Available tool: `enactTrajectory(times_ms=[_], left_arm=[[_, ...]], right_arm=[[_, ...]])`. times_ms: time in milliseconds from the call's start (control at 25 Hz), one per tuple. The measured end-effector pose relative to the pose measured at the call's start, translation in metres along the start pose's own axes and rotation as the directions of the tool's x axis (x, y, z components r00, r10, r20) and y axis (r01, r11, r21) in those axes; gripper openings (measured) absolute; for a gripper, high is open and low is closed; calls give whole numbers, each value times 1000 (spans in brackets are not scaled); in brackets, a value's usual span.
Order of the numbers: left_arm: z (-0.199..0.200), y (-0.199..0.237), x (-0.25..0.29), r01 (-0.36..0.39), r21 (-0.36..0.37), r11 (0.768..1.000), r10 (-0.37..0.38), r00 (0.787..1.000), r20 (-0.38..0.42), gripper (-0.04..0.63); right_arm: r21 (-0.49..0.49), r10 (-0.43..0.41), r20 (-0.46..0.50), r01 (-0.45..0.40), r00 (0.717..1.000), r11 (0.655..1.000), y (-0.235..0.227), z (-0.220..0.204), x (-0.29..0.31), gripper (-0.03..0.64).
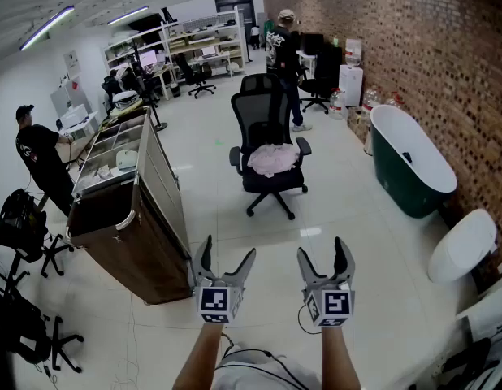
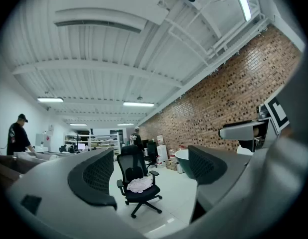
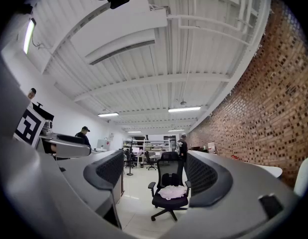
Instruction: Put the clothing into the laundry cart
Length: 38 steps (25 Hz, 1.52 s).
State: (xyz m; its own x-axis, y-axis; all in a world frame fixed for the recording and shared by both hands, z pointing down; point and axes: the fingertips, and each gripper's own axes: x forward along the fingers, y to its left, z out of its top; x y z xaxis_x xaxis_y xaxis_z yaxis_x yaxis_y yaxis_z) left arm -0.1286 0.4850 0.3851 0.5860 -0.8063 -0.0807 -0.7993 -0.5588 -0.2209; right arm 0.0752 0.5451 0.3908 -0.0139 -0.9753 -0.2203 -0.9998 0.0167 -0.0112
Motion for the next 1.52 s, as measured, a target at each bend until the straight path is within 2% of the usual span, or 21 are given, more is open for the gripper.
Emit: enactTrajectory(times_ms=[200, 480, 680, 960, 1520], left_arm=[[-6, -8, 8, -58, -29, 998, 58, 998, 5, 453], [-15, -31, 28, -18, -46, 999, 19, 1000, 14, 453], [-22, -24, 45, -18, -62, 998, 19, 1000, 11, 453], [-30, 2, 79, -12, -55, 998, 13, 1000, 19, 453], [-50, 100, 193, 1, -95, 996, 4, 999, 45, 453]], right_arm=[[-2, 19, -8, -19, 1000, 1000, -16, 1, -3, 417], [-16, 14, -25, -14, 1000, 1000, -29, -12, -2, 417], [-34, 17, -40, -18, 999, 999, -27, -16, 18, 417], [-45, 22, -65, -25, 998, 999, -24, -29, 66, 416], [-69, 40, -62, -44, 997, 997, -8, -44, 215, 408]])
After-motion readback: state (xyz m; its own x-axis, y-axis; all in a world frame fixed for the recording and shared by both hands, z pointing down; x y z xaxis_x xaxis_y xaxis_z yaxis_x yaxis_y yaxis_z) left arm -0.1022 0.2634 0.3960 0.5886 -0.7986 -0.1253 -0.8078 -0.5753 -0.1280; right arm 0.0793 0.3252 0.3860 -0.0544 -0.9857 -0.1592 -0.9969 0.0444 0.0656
